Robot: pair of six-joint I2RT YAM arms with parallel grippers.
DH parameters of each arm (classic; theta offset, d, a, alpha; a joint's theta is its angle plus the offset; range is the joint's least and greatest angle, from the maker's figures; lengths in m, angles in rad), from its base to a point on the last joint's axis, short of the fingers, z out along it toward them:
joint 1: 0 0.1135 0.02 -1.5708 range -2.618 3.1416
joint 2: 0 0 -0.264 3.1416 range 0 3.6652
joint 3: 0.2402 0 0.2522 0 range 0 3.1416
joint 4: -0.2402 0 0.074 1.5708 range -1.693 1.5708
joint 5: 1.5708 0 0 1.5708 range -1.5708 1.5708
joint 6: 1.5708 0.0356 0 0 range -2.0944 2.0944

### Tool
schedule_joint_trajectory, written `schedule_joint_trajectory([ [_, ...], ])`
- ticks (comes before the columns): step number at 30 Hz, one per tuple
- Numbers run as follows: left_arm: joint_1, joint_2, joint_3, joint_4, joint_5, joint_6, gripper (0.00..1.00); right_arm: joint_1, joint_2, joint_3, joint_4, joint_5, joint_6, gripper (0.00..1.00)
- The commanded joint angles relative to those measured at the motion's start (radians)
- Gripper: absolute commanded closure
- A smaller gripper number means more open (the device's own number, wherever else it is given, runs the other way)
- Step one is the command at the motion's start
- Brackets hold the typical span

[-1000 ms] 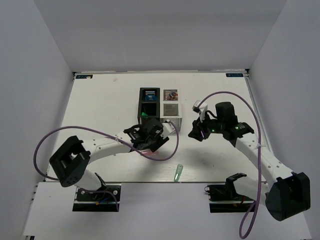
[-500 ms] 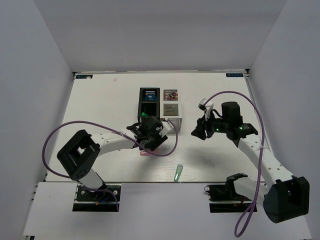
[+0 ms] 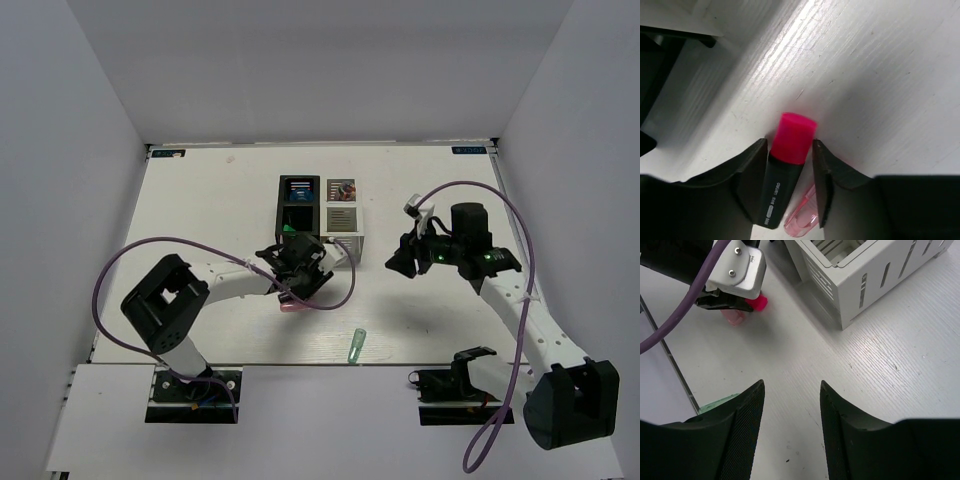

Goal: Sort the stationery into containers
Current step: Pick up the pen from the center of the board, then place the pen in the storage box.

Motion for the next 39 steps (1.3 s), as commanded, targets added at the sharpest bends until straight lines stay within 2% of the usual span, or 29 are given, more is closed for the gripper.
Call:
schedule_joint_trajectory([
  [1, 0.01, 0.026, 0.011, -0.058, 0.095, -0.03, 0.5, -0.017, -0.028, -0.005, 0.023, -0.035, 0.008, 0.48],
  [4, 0.01, 0.031, 0.0, -0.08, 0.135, -0.05, 0.6, -0.026, -0.033, -0.006, 0.015, -0.049, 0.01, 0.48],
  [5, 0.01, 0.034, -0.003, -0.086, 0.145, -0.059, 0.66, -0.029, -0.034, -0.006, 0.018, -0.053, 0.01, 0.48],
  [8, 0.01, 0.033, -0.022, -0.103, 0.161, -0.073, 0.75, -0.037, -0.037, -0.002, 0.018, -0.068, 0.014, 0.48],
  [9, 0.012, 0.03, -0.025, -0.103, 0.159, -0.074, 0.83, -0.04, -0.042, -0.002, 0.017, -0.07, 0.014, 0.48],
  [11, 0.009, 0.027, -0.035, -0.109, 0.145, -0.083, 0.91, -0.043, -0.045, -0.005, 0.017, -0.081, 0.017, 0.48],
  [12, 0.006, 0.02, -0.036, -0.11, 0.142, -0.086, 0.99, -0.043, -0.042, -0.003, 0.017, -0.082, 0.016, 0.48],
  [15, -0.005, -0.055, -0.011, -0.137, 0.109, -0.122, 1.0, -0.054, -0.05, -0.01, 0.014, -0.101, 0.02, 0.48],
  [20, -0.008, -0.249, 0.153, -0.198, 0.076, -0.137, 1.0, -0.058, -0.04, -0.017, 0.008, -0.127, 0.011, 0.5],
  [23, 0.0, -0.318, 0.244, -0.198, 0.084, -0.177, 1.0, -0.066, -0.042, -0.017, 0.001, -0.141, 0.005, 0.93],
  [24, 0.004, -0.331, 0.254, -0.169, 0.081, -0.182, 1.0, -0.064, -0.04, -0.019, 0.003, -0.142, 0.008, 1.0],
  [26, 0.027, -0.372, 0.274, -0.128, 0.076, -0.203, 1.0, -0.063, -0.034, -0.023, 0.004, -0.151, 0.011, 1.0],
  [27, 0.045, -0.375, 0.273, -0.053, 0.076, -0.211, 1.0, -0.067, -0.033, -0.029, -0.003, -0.157, 0.008, 1.0],
  [28, 0.055, -0.381, 0.271, -0.028, 0.073, -0.214, 1.0, -0.063, -0.028, -0.033, 0.001, -0.183, -0.012, 0.93],
  [29, 0.062, -0.379, 0.27, 0.0, 0.06, -0.22, 1.0, -0.063, -0.025, -0.042, 0.003, -0.196, -0.018, 0.73],
  [30, 0.088, -0.375, 0.268, 0.08, 0.055, -0.224, 1.0, -0.061, -0.019, -0.045, -0.002, -0.206, -0.045, 0.58],
  [31, 0.096, -0.366, 0.262, 0.113, 0.041, -0.226, 1.0, -0.063, -0.022, -0.052, -0.008, -0.232, -0.068, 0.47],
  [33, 0.137, -0.351, 0.235, 0.225, 0.041, -0.238, 1.0, -0.063, -0.028, -0.056, -0.012, -0.239, -0.088, 0.47],
  [34, 0.148, -0.339, 0.227, 0.336, 0.038, -0.258, 1.0, -0.063, -0.031, -0.059, -0.017, -0.245, -0.104, 0.51],
  [36, 0.202, -0.31, 0.221, 0.391, 0.049, -0.295, 1.0, -0.066, -0.04, -0.068, -0.014, -0.257, -0.108, 0.58],
  [39, 0.245, -0.251, 0.202, 0.492, 0.049, -0.359, 1.0, -0.066, -0.054, -0.086, 0.014, -0.266, -0.11, 0.6],
])
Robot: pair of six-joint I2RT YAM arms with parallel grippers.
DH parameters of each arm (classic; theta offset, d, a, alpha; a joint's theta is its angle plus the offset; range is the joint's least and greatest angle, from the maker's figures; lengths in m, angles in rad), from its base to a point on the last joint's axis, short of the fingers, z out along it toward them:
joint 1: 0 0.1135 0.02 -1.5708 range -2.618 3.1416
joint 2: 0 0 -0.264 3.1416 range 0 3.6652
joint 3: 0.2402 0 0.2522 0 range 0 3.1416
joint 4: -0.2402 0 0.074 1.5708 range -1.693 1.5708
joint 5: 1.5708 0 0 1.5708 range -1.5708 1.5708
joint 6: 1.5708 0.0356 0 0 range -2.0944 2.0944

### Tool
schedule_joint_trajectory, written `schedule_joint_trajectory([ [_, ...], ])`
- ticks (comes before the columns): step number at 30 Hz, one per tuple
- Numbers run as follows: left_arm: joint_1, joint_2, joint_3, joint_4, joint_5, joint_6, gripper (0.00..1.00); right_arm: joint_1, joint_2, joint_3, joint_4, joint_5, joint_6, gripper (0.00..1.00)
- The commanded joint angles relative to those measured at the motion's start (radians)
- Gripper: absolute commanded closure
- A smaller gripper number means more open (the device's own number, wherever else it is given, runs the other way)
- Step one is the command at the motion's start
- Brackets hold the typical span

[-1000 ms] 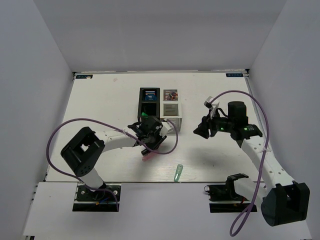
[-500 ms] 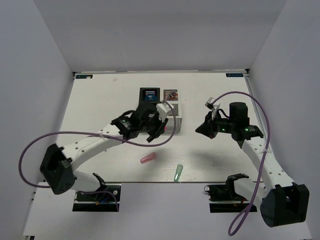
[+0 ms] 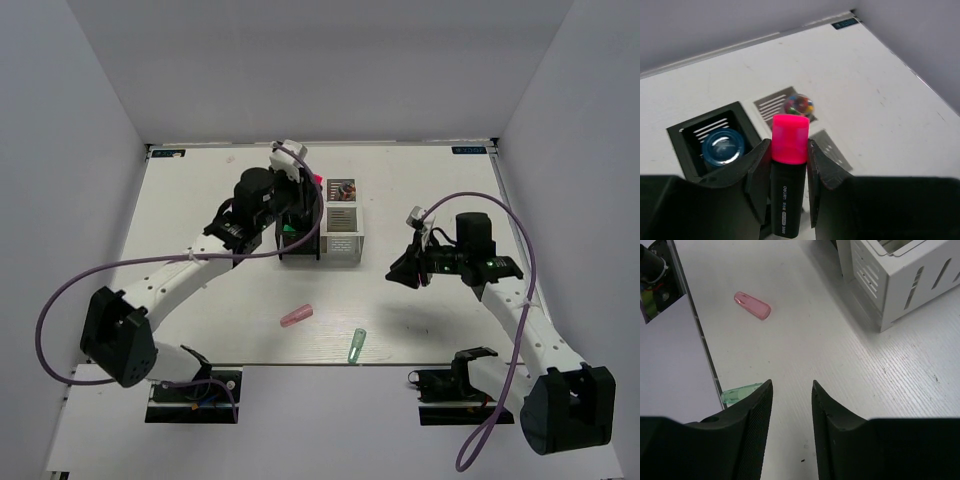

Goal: Sort the stationery into containers
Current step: Place the pen in the storage box.

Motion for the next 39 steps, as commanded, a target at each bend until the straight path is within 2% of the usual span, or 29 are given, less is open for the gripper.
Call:
schedule_joint_trajectory([
  [1, 0.063, 0.031, -0.029, 0.231, -0.02, -0.091, 1.0, -0.009, -0.024, -0.018, 0.028, -0.051, -0.031, 0.6],
  [6, 0.09, 0.091, -0.107, 0.378, -0.086, -0.117, 1.0, -0.013, -0.032, -0.026, 0.033, -0.06, -0.034, 0.6],
  [10, 0.109, 0.14, -0.118, 0.394, -0.086, -0.157, 1.0, -0.018, -0.03, -0.029, 0.038, -0.062, -0.034, 0.58],
  [17, 0.109, 0.177, -0.186, 0.422, -0.084, -0.178, 0.98, -0.024, -0.026, -0.016, 0.007, -0.065, -0.052, 0.44],
  [18, 0.109, 0.171, -0.196, 0.413, -0.086, -0.177, 0.91, -0.024, -0.018, -0.003, -0.013, -0.063, -0.062, 0.38],
  [20, 0.106, 0.167, -0.206, 0.403, -0.087, -0.17, 0.89, -0.027, -0.009, 0.005, -0.045, -0.069, -0.071, 0.36],
  [22, 0.106, 0.163, -0.213, 0.391, -0.088, -0.167, 0.74, -0.024, 0.007, 0.025, -0.067, -0.089, -0.1, 0.34],
  [23, 0.106, 0.157, -0.215, 0.385, -0.086, -0.163, 0.66, -0.026, 0.01, 0.03, -0.103, -0.098, -0.111, 0.27],
  [24, 0.107, 0.15, -0.218, 0.38, -0.086, -0.164, 0.61, -0.024, 0.02, 0.046, -0.12, -0.115, -0.149, 0.1],
  [25, 0.104, 0.15, -0.22, 0.379, -0.087, -0.163, 0.48, -0.024, 0.024, 0.051, -0.137, -0.14, -0.172, 0.1],
  [26, 0.106, 0.144, -0.217, 0.362, -0.089, -0.163, 0.39, -0.021, 0.033, 0.078, -0.221, -0.158, -0.201, 0.1],
  [28, 0.104, 0.128, -0.207, 0.35, -0.088, -0.155, 0.29, -0.018, 0.076, 0.103, -0.331, -0.219, -0.337, 0.1],
  [29, 0.104, 0.125, -0.201, 0.336, -0.087, -0.154, 0.26, -0.019, 0.108, 0.117, -0.432, -0.244, -0.443, 0.12],
  [32, 0.103, 0.111, -0.163, 0.291, -0.089, -0.138, 0.21, -0.012, 0.2, 0.224, -0.666, -0.321, -0.688, 0.29],
  [33, 0.103, 0.11, -0.158, 0.271, -0.083, -0.14, 0.21, -0.009, 0.215, 0.238, -0.738, -0.341, -0.729, 0.54],
  [34, 0.103, 0.096, -0.155, 0.267, -0.081, -0.138, 0.3, -0.006, 0.259, 0.249, -0.767, -0.338, -0.829, 0.71],
  [35, 0.103, 0.088, -0.154, 0.261, -0.075, -0.137, 0.41, -0.003, 0.27, 0.278, -0.827, -0.33, -0.848, 0.85],
  [36, 0.094, 0.063, -0.151, 0.227, -0.071, -0.135, 0.56, 0.006, 0.281, 0.281, -0.843, -0.324, -0.888, 1.0],
  [38, 0.061, -0.002, -0.113, 0.173, -0.061, -0.095, 0.92, 0.028, 0.301, 0.287, -0.828, -0.238, -0.957, 1.0],
  [39, 0.034, -0.019, -0.091, 0.0, -0.052, -0.071, 0.97, 0.065, 0.306, 0.283, -0.799, -0.208, -0.979, 1.0],
])
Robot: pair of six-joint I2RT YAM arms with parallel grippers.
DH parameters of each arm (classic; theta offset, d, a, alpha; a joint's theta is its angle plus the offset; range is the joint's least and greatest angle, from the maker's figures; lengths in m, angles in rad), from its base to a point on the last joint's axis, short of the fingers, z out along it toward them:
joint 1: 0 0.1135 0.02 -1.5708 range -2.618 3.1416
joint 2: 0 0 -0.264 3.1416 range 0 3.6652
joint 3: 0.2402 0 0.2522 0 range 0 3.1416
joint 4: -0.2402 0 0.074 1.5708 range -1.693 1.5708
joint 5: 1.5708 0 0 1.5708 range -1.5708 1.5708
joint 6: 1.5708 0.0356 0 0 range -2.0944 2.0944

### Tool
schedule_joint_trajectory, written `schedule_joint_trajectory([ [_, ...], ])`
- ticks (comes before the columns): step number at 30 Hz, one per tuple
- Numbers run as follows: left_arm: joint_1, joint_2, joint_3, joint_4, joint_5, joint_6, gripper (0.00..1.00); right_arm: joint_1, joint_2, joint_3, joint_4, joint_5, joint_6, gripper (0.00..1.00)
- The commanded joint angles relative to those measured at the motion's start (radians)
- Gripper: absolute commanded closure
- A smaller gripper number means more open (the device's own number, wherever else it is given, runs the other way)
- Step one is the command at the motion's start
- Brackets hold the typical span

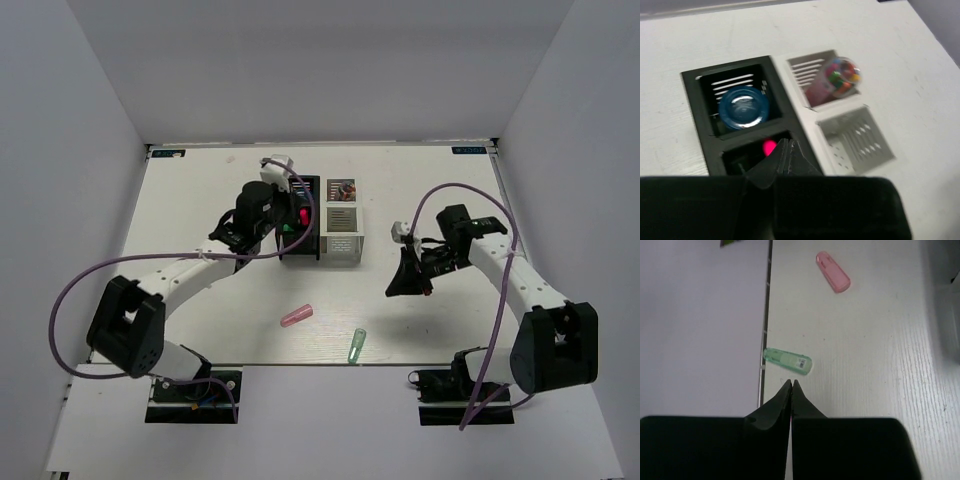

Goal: Sort the stationery into containers
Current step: Place the pen in the storage box, then pick up the stationery from the center of the board.

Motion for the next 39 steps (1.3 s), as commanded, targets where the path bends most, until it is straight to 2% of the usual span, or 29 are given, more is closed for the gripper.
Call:
schedule_joint_trajectory([
  [1, -0.067, -0.147, 0.111, -0.292, 0.04, 0.083, 0.98, 0.059, 0.002, 0.024, -0.098, 0.12, -0.291, 1.0],
  [2, -0.082, -0.18, 0.18, -0.449, 0.055, 0.089, 0.95, 0.069, 0.001, 0.002, -0.06, 0.151, -0.316, 0.89],
  [3, -0.117, -0.188, 0.197, -0.597, 0.108, 0.123, 0.88, 0.111, -0.009, -0.009, -0.043, 0.178, -0.397, 0.71],
  [4, -0.13, -0.201, 0.212, -0.662, 0.127, 0.125, 0.77, 0.119, -0.012, -0.034, -0.038, 0.233, -0.448, 0.45],
  [5, -0.147, -0.237, 0.208, -0.769, 0.13, 0.123, 0.52, 0.141, -0.021, -0.052, -0.038, 0.249, -0.596, 0.39],
  [6, -0.192, -0.251, 0.185, -0.876, 0.121, 0.125, 0.44, 0.169, -0.021, -0.061, -0.027, 0.269, -0.634, 0.38],
  [7, -0.207, -0.285, 0.145, -0.953, 0.112, 0.122, 0.36, 0.18, -0.019, -0.074, -0.021, 0.284, -0.672, 0.38],
  [8, -0.231, -0.32, 0.122, -0.984, 0.065, 0.115, 0.29, 0.206, -0.004, -0.08, -0.026, 0.295, -0.817, 0.36],
  [10, -0.259, -0.383, 0.014, -1.068, 0.035, 0.096, 0.27, 0.27, 0.008, -0.086, 0.008, 0.344, -0.861, 0.36],
  [12, -0.268, -0.469, -0.031, -1.092, -0.021, 0.073, 0.25, 0.316, 0.037, -0.104, 0.058, 0.418, -0.91, 0.35],
  [13, -0.27, -0.495, -0.1, -1.113, -0.032, 0.062, 0.24, 0.379, 0.042, -0.117, 0.112, 0.438, -0.913, 0.35],
  [17, -0.267, -0.657, -0.208, -1.092, -0.066, 0.034, 0.24, 0.5, 0.083, -0.135, 0.227, 0.554, -0.849, 0.4],
  [18, -0.267, -0.67, -0.235, -1.08, -0.069, 0.03, 0.24, 0.536, 0.108, -0.121, 0.235, 0.564, -0.791, 0.41],
  [23, -0.263, -0.728, -0.3, -1.055, -0.089, 0.025, 0.24, 0.657, 0.177, -0.085, 0.27, 0.622, -0.705, 0.44],
  [33, -0.265, -0.813, -0.331, -1.051, -0.104, 0.023, 0.24, 0.755, 0.313, -0.026, 0.272, 0.716, -0.651, 0.44],
  [39, -0.265, -0.85, -0.335, -1.049, -0.107, 0.02, 0.24, 0.801, 0.338, -0.049, 0.287, 0.794, -0.636, 0.52],
])
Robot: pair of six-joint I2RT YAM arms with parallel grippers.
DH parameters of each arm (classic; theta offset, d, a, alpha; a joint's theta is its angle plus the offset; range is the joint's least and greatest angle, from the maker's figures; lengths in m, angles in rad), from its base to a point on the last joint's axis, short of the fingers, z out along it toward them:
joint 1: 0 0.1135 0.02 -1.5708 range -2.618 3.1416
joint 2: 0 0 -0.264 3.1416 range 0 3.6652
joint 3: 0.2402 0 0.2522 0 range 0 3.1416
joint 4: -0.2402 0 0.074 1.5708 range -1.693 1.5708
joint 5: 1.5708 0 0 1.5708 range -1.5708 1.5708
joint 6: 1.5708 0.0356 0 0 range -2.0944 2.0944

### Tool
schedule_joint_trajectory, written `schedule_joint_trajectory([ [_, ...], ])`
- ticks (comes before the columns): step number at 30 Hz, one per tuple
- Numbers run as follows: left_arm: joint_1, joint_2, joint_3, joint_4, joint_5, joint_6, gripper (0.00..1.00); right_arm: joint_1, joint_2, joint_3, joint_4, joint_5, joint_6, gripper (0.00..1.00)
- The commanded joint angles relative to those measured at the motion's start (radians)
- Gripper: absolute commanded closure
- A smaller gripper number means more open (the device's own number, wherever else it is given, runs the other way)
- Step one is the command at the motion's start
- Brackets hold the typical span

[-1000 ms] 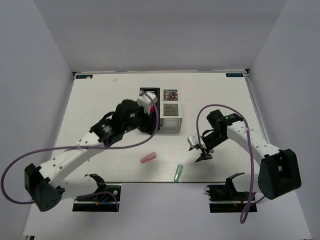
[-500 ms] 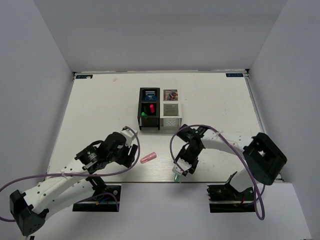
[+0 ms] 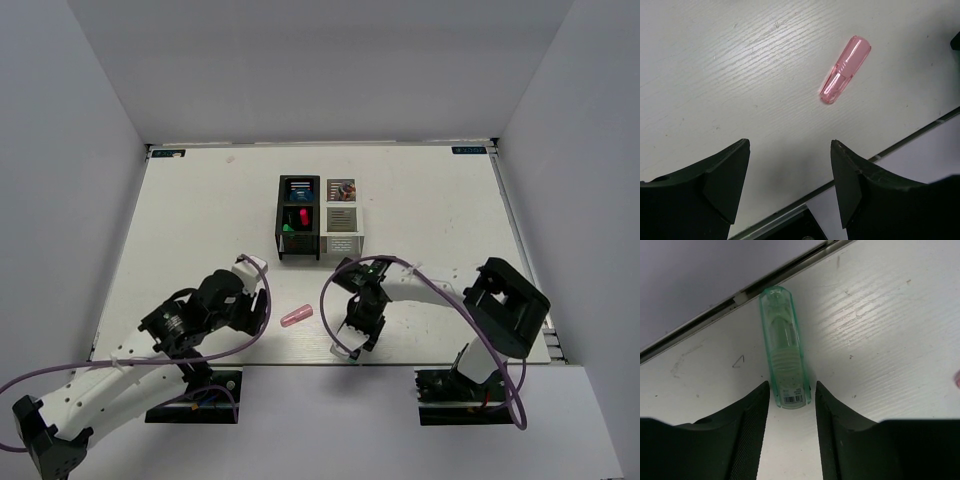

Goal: Sort the stationery into containers
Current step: Pick up the stationery from the center of the board, then place the stationery in the storage box.

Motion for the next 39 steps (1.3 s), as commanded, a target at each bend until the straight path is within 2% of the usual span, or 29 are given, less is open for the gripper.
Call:
schedule_joint_trajectory([
  [1, 0.0, -0.034, -0.006, 0.016, -0.02, -0.009, 0.24, 0.03, 0.023, -0.032, 0.034, 0.093, 0.018, 0.56],
  [6, 0.0, -0.039, -0.007, 0.014, -0.014, -0.009, 0.24, 0.049, 0.026, -0.067, -0.001, 0.13, 0.031, 0.64],
  [10, 0.001, -0.049, -0.011, 0.016, -0.014, -0.009, 0.24, 0.058, 0.051, -0.072, -0.032, 0.153, 0.07, 0.81],
  [11, 0.004, -0.058, -0.011, 0.014, -0.015, -0.009, 0.24, 0.061, 0.055, -0.067, -0.032, 0.161, 0.108, 0.9],
  [14, 0.001, -0.069, -0.014, 0.011, -0.02, -0.01, 0.24, 0.055, 0.04, -0.041, -0.014, 0.166, 0.227, 1.0],
  [18, 0.001, -0.082, -0.015, 0.014, -0.02, -0.012, 0.25, 0.049, -0.076, 0.037, 0.011, 0.276, 0.499, 1.0],
  [21, 0.003, -0.083, -0.017, 0.016, -0.018, -0.013, 0.25, 0.043, -0.141, 0.156, -0.044, 0.38, 0.582, 1.0],
  [24, 0.004, -0.085, -0.014, 0.013, -0.017, -0.012, 0.25, 0.03, -0.197, 0.27, -0.122, 0.495, 0.563, 1.0],
  [27, 0.003, -0.092, -0.015, 0.014, -0.02, -0.013, 0.25, 0.023, -0.23, 0.341, -0.118, 0.638, 0.518, 1.0],
  [30, 0.003, -0.095, -0.015, 0.017, -0.02, -0.013, 0.25, -0.022, -0.211, 0.441, -0.12, 0.709, 0.492, 1.0],
  [34, 0.003, -0.094, -0.017, 0.014, -0.021, -0.013, 0.26, -0.065, -0.155, 0.476, 0.035, 0.872, 0.411, 1.0],
  [39, 0.004, -0.083, -0.017, 0.014, -0.021, -0.012, 0.26, -0.114, -0.049, 0.537, 0.224, 0.923, 0.31, 1.0],
])
